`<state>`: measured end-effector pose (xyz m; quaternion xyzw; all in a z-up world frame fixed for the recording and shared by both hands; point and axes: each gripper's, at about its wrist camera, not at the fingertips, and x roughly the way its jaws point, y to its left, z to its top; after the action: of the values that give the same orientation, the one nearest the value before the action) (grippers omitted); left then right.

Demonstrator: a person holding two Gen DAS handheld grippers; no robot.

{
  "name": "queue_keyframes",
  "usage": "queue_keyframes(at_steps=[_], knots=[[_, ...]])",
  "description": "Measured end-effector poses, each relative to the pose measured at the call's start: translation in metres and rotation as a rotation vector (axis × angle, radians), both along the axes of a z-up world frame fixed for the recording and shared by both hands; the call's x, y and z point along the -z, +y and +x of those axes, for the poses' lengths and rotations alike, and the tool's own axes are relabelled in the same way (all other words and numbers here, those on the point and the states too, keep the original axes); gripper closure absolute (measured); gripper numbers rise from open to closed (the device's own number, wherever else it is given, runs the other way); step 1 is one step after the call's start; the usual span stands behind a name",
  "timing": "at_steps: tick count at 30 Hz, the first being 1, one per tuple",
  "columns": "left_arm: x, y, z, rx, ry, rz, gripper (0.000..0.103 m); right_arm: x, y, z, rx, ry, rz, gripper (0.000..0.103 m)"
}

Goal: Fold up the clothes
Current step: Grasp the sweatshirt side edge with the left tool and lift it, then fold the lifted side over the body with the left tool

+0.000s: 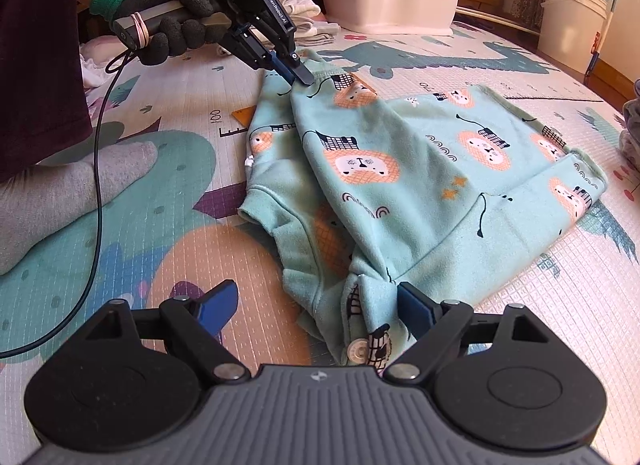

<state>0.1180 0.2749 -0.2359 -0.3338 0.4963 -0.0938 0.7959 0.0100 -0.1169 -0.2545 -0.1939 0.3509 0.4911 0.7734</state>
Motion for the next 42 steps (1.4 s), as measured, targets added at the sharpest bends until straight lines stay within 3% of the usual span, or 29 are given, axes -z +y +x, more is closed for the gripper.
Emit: queue_keyframes(at_steps=[9, 19, 30, 42], knots=[[-0.072, -0.049, 0.055, 0.101, -0.220, -0.103, 0.099, 0.001, -0.003, 0.003, 0.012, 0.029, 0.015, 0.018], [-0.080, -0.131, 0.121, 0.196, -0.269, -0.159, 0.099, 0.002, -0.006, 0.006, 0.021, 0.068, 0.049, 0.017], [-0.049, -0.197, 0.182, 0.248, -0.224, -0.056, 0.099, 0.005, -0.022, 0.021, 0.090, 0.196, 0.162, 0.016], [-0.017, -0.253, 0.207, 0.281, -0.166, 0.151, 0.099, 0.010, -0.030, 0.034, 0.138, 0.306, 0.250, 0.011]])
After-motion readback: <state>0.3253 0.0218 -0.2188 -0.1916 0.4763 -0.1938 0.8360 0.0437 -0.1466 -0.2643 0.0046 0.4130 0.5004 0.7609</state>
